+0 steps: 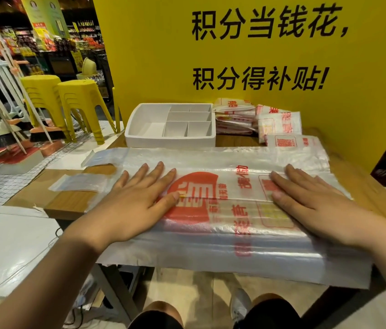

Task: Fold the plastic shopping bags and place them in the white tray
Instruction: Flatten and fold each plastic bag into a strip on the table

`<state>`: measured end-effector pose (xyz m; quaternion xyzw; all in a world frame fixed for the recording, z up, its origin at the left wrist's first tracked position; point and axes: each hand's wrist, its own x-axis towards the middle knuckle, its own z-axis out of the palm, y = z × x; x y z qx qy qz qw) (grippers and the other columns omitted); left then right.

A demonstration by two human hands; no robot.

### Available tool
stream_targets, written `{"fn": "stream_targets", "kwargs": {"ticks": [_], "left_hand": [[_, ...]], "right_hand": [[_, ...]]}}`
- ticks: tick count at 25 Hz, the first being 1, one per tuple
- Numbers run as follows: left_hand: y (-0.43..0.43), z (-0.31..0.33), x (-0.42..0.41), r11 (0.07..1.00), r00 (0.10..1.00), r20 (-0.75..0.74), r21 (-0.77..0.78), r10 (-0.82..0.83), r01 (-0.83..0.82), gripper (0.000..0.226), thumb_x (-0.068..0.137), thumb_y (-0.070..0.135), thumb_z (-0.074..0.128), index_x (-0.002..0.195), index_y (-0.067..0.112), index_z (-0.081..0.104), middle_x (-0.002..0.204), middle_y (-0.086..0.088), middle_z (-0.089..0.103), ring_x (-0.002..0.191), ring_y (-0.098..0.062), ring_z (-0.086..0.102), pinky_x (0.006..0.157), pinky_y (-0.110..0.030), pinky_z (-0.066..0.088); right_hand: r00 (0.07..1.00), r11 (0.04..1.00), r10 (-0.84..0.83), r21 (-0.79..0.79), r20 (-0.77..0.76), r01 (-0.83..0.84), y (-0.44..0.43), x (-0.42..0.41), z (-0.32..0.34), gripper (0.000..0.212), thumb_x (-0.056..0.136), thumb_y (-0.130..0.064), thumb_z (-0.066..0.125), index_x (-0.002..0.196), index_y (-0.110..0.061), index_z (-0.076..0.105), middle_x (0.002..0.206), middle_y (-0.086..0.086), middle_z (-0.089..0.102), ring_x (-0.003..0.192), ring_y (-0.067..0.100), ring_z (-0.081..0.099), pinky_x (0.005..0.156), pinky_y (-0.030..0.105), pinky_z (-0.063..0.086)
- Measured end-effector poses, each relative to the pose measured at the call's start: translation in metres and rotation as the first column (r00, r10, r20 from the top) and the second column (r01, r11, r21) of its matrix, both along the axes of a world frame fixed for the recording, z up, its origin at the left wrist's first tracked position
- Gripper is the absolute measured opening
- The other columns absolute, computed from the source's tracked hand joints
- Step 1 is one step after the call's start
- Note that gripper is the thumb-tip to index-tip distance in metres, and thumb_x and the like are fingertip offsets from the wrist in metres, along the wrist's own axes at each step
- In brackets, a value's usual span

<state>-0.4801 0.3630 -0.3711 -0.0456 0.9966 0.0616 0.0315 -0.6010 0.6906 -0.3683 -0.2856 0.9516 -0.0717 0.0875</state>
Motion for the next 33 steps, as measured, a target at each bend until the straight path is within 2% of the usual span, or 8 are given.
{"fn": "stream_targets", "kwargs": {"ticks": [6,10,13,16,19,23,28,33], "left_hand": [[0.0,-0.001,-0.003,1.0,1.0,0.018,0.015,0.009,-0.009,0.093,0.065,0.087,-0.01,0.152,0.053,-0.009,0.163,0.018,-0.016,0.151,-0.009,-0.016,0.124,-0.044,-0.007],[0.001,-0.003,-0.002,0.999,0.997,-0.074,0.046,0.013,-0.01,0.095,0.07,0.088,-0.002,0.156,0.046,0.001,0.167,0.012,0.004,0.153,-0.012,0.0,0.124,-0.046,-0.004],[0.002,-0.004,0.0,1.0,0.983,-0.186,0.003,-0.01,0.011,0.093,0.076,0.087,0.003,0.154,0.041,0.022,0.16,0.01,0.029,0.149,-0.01,0.02,0.123,-0.049,-0.006],[0.002,0.001,0.001,0.996,0.972,-0.229,-0.083,-0.058,0.04,0.088,0.078,0.087,0.005,0.145,0.043,0.04,0.148,0.013,0.044,0.141,-0.008,0.034,0.123,-0.05,-0.004],[0.005,0.008,0.003,0.988,0.967,-0.238,-0.139,-0.093,0.061,0.089,0.076,0.089,0.006,0.141,0.041,0.046,0.142,0.016,0.051,0.134,-0.008,0.043,0.123,-0.043,0.014],[0.001,0.014,0.01,0.983,0.955,-0.254,-0.136,-0.156,0.124,0.076,0.083,0.083,0.019,0.141,0.041,0.045,0.137,0.014,0.057,0.125,-0.012,0.054,0.099,-0.036,0.048],[-0.013,0.038,-0.006,0.984,0.978,-0.129,0.034,-0.167,0.172,0.028,0.101,0.047,0.041,0.119,0.036,0.059,0.112,0.011,0.067,0.102,-0.011,0.061,0.088,-0.039,0.051],[-0.03,0.085,-0.049,0.99,0.99,0.067,0.074,-0.123,0.118,0.044,0.093,0.058,0.053,0.128,0.031,0.06,0.124,0.012,0.064,0.111,-0.012,0.059,0.1,-0.038,0.046]], "right_hand": [[0.995,0.994,-0.099,0.033,-0.007,0.1,0.008,-0.003,-0.001,0.111,0.054,-0.094,-0.01,0.154,-0.046,-0.007,0.165,-0.004,-0.015,0.151,0.012,-0.014,0.123,0.037,-0.008],[0.994,0.994,-0.101,0.045,-0.037,0.102,0.008,-0.001,0.004,0.107,0.066,-0.093,-0.002,0.158,-0.037,0.002,0.167,-0.001,-0.008,0.153,0.015,-0.006,0.124,0.04,-0.003],[0.958,0.995,0.092,0.069,-0.272,-0.076,0.003,0.002,0.014,0.107,0.068,-0.094,0.004,0.156,-0.035,0.019,0.165,-0.008,0.015,0.151,0.014,0.015,0.123,0.035,0.014],[0.924,0.966,0.252,0.019,-0.288,-0.257,-0.013,0.013,0.027,0.089,0.078,-0.085,0.027,0.153,-0.038,0.026,0.151,-0.013,0.04,0.136,0.013,0.041,0.111,0.031,0.036],[0.897,0.962,0.271,0.059,-0.348,-0.268,-0.022,0.019,0.025,0.071,0.09,-0.073,0.031,0.153,-0.041,0.02,0.147,-0.013,0.047,0.128,0.016,0.051,0.1,0.032,0.045],[0.785,0.931,0.351,0.101,-0.511,-0.35,-0.024,0.02,0.018,0.064,0.094,-0.063,0.007,0.147,-0.036,0.029,0.126,-0.007,0.064,0.105,0.022,0.062,0.087,0.037,0.049],[0.872,0.954,0.293,0.062,-0.392,-0.292,-0.027,0.013,0.037,0.044,0.096,-0.048,0.029,0.137,-0.039,0.043,0.126,-0.01,0.062,0.105,0.017,0.06,0.086,0.034,0.049],[0.941,0.978,0.191,-0.033,-0.279,-0.208,-0.043,-0.028,0.07,0.037,0.095,-0.044,0.047,0.131,-0.038,0.048,0.085,-0.013,0.062,0.081,0.013,0.057,0.071,0.034,0.049]]}}
